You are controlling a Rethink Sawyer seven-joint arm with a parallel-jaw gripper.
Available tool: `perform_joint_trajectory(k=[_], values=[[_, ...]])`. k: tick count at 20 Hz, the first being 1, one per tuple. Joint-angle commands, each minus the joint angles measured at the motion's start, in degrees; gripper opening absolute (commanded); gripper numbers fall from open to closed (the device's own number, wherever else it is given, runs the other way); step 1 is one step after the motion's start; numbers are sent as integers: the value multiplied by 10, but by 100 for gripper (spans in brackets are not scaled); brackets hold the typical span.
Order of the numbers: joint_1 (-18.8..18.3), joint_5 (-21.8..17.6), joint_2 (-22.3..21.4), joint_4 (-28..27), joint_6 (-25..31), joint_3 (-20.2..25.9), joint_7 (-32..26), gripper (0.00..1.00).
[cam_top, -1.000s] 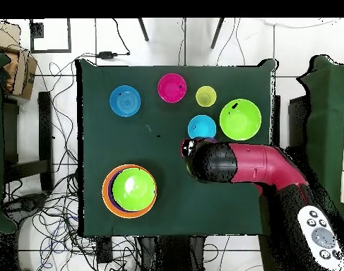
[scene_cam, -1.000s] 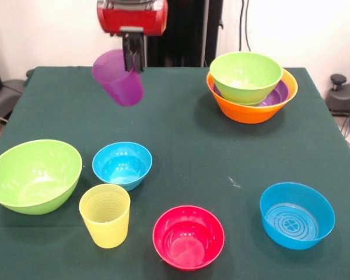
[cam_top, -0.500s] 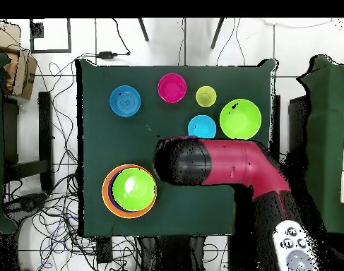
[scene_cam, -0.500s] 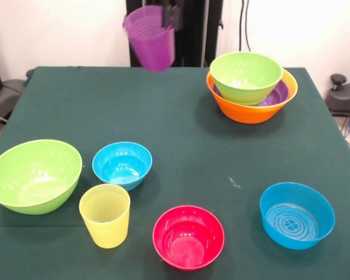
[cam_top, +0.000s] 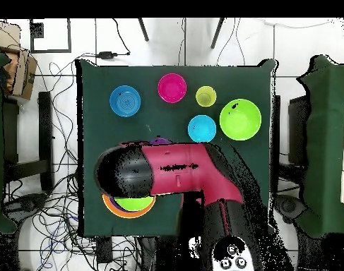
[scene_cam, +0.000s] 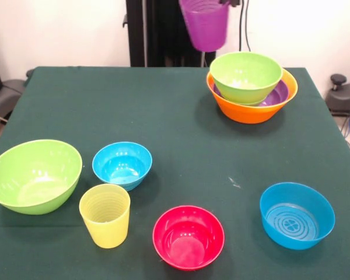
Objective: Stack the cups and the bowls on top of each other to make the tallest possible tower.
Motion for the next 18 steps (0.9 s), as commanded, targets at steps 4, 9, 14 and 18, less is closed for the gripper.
perform_joint_trajectory(k=[4,9,14,18], values=[[51,7,35,55,-29,-55,160,0],[66,1,56,65,-68,-68,184,0],[78,-11,82,85,-127,-85,201,0],[91,-20,111,88,-175,-104,211,0]])
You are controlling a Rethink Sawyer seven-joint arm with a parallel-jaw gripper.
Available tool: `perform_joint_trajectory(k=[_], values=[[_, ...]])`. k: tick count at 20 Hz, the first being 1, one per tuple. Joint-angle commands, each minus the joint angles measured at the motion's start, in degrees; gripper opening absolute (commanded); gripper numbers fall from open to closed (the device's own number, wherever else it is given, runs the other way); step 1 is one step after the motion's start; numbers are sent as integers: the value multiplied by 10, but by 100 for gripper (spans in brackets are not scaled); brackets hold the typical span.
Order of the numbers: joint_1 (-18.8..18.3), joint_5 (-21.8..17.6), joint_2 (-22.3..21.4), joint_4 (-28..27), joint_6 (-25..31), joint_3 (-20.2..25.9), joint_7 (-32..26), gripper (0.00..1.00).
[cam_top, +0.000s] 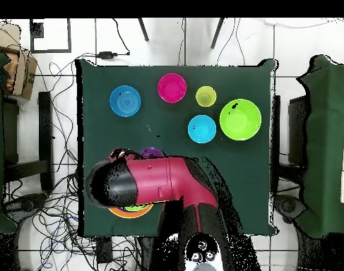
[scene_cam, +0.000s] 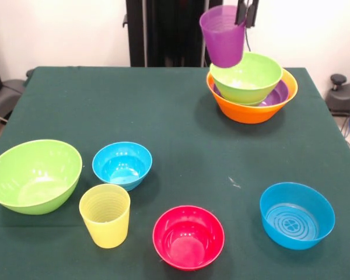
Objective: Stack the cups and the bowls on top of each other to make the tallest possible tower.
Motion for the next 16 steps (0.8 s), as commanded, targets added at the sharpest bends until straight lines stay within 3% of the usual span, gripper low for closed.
perform_joint_trajectory(k=[1,10,16], values=[[24,-27,77,57,-85,-38,112,0],[76,-8,130,67,-176,-92,129,0],[102,19,134,75,-189,-111,127,0]])
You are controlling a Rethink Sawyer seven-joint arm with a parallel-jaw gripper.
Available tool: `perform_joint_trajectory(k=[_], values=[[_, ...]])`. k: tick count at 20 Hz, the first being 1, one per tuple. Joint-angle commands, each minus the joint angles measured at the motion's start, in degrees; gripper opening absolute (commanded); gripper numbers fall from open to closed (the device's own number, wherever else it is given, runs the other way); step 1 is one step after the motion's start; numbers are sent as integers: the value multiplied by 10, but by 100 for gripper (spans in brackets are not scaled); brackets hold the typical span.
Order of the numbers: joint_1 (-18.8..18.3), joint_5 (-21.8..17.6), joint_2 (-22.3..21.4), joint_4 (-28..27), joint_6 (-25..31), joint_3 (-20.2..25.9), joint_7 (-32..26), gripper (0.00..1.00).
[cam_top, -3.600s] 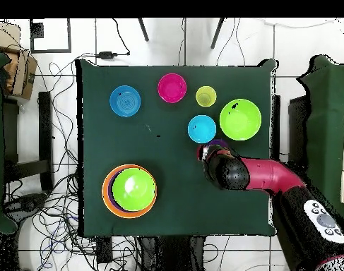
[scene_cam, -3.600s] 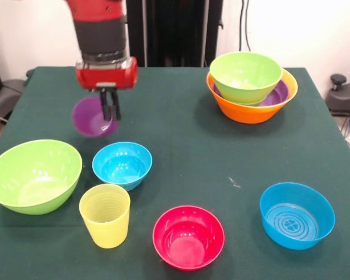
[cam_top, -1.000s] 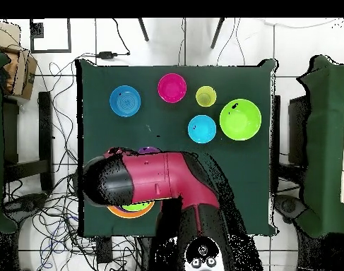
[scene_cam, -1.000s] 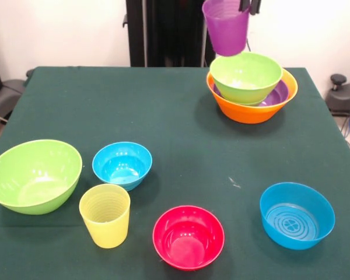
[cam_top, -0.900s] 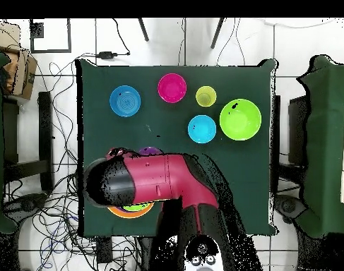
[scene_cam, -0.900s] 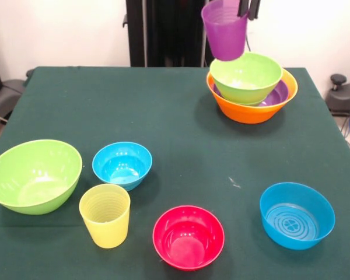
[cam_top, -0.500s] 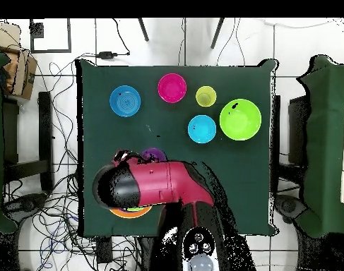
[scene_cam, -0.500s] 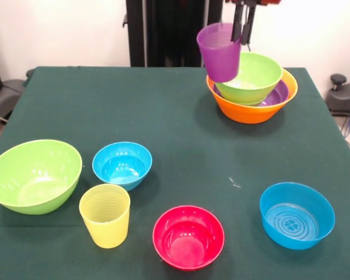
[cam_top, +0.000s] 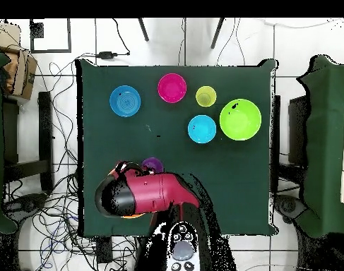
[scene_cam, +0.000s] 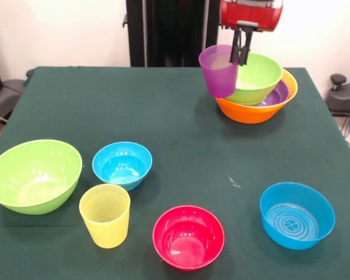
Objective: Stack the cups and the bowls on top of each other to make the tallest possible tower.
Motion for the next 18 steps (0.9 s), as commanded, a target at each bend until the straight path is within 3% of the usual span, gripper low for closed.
perform_joint_trajectory(k=[1,8,18], values=[[31,21,30,38,-29,-23,120,0],[46,37,4,66,-26,-32,115,0],[91,72,-52,83,33,-54,119,0]])
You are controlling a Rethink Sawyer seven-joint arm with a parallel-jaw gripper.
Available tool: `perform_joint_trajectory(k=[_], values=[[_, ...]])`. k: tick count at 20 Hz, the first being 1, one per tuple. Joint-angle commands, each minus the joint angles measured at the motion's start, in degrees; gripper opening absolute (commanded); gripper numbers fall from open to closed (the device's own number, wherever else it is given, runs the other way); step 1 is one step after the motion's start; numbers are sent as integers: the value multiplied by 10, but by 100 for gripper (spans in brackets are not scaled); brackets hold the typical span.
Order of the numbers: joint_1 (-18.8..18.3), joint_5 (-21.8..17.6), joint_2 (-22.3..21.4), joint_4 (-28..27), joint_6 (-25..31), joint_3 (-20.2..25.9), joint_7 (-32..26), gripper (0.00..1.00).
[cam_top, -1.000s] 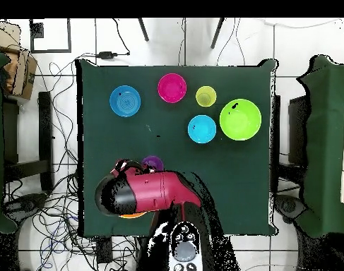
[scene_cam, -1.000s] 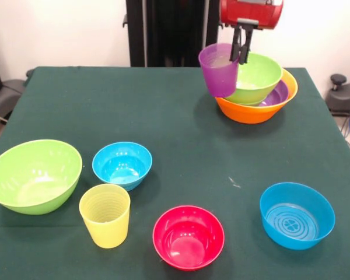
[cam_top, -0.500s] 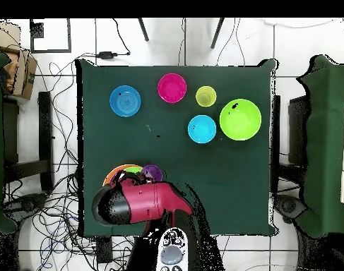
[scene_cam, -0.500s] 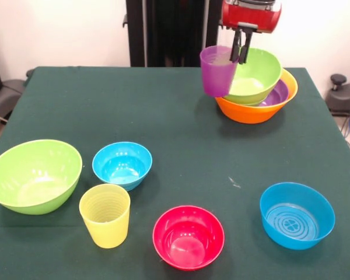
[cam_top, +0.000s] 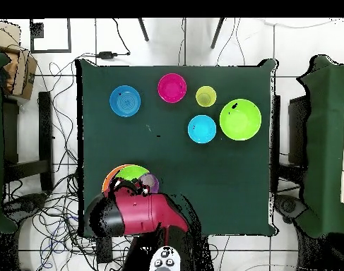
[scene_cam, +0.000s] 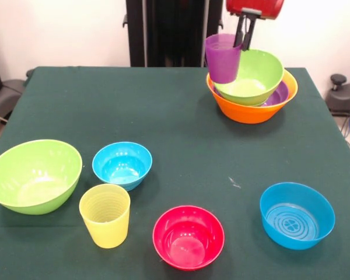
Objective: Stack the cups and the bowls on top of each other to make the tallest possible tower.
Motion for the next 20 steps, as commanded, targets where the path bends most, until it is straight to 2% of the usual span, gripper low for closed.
perform_joint_trajectory(k=[1,4,9,20], values=[[31,43,-40,32,62,-2,105,0],[44,54,-56,25,91,-11,103,0],[58,68,-54,21,96,-21,102,0],[60,79,1,16,29,-17,98,0]])
